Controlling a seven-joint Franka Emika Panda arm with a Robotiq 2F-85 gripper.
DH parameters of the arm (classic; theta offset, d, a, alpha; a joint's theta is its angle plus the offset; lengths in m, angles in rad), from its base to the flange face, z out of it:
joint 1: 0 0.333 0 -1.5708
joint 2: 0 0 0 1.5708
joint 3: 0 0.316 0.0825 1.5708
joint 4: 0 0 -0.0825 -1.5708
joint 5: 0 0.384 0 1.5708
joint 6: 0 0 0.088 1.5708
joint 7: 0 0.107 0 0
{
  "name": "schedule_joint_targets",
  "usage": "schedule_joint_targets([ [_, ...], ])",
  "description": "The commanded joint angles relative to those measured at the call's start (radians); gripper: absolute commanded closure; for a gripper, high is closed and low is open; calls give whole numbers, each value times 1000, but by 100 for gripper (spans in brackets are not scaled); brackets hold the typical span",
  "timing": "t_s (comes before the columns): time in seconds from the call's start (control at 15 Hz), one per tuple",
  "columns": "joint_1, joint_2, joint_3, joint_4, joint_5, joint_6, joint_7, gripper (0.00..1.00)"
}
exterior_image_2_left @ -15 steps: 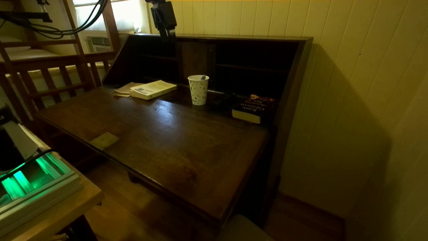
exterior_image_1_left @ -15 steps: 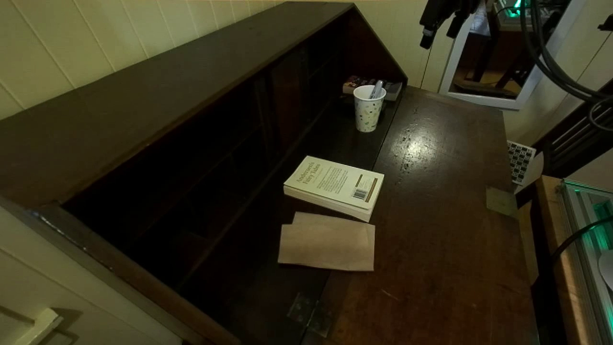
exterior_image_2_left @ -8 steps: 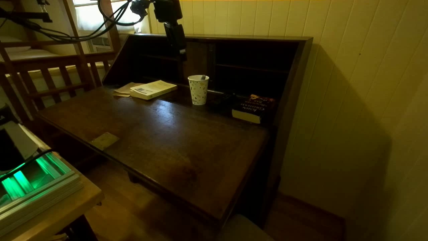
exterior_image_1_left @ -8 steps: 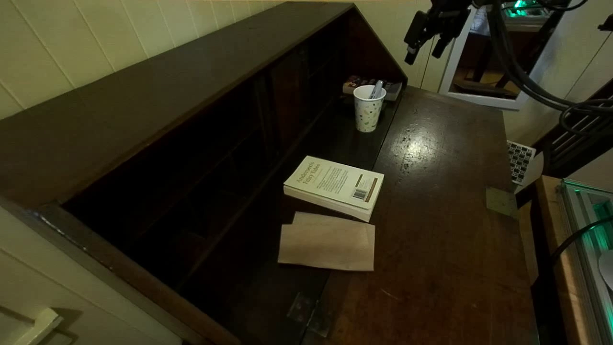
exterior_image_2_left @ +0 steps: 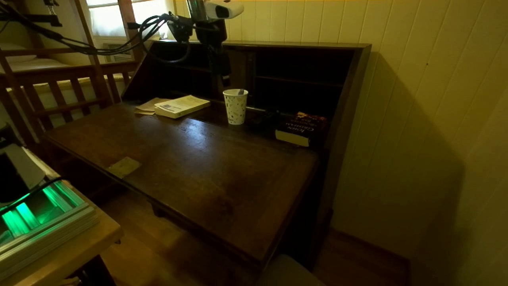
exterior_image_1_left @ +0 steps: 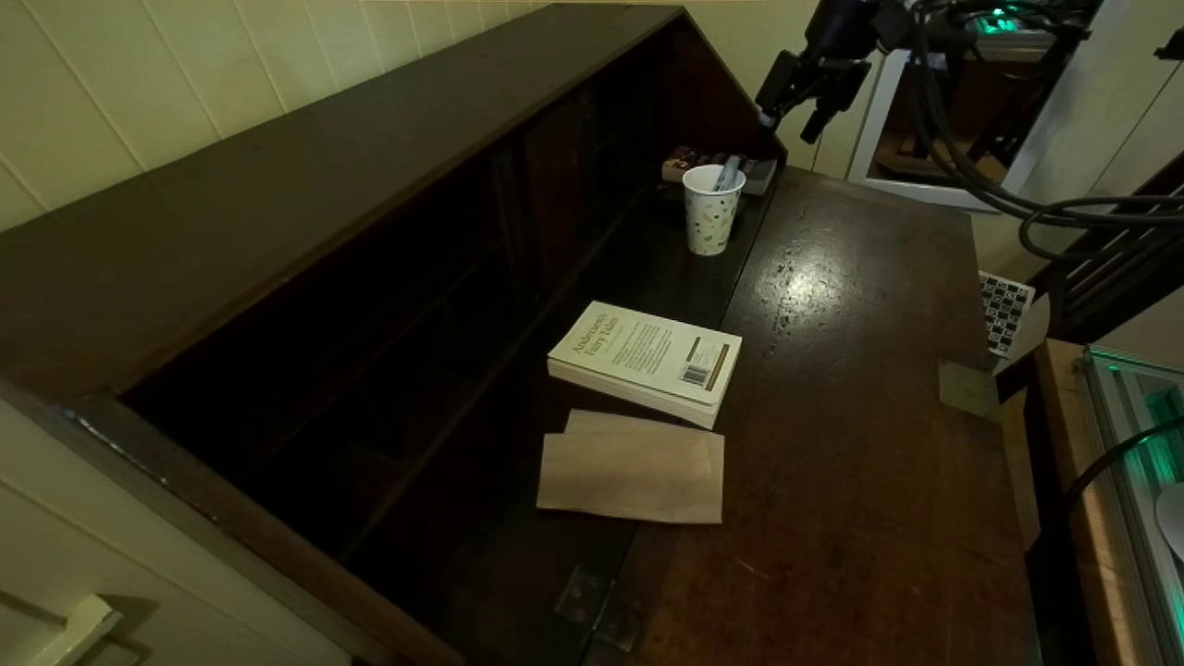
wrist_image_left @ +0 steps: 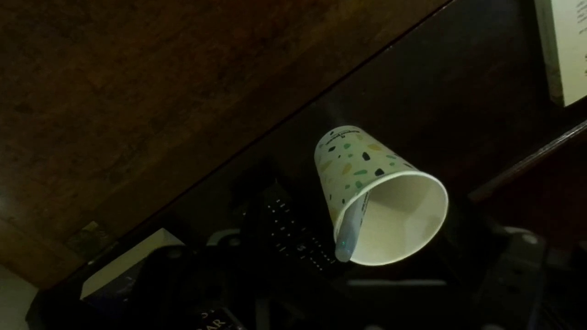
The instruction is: Take the marker out of the coffee cup and put it on the top shelf.
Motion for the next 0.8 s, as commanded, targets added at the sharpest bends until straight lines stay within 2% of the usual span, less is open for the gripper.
schedule_joint_targets([
  [0.0,-22,86,13,95,96,-3,-83,0],
  [0.4,-51,181,49,203,111,-9,-92,0],
  [0.73,-64,210,83,228,81,-29,-69,0],
])
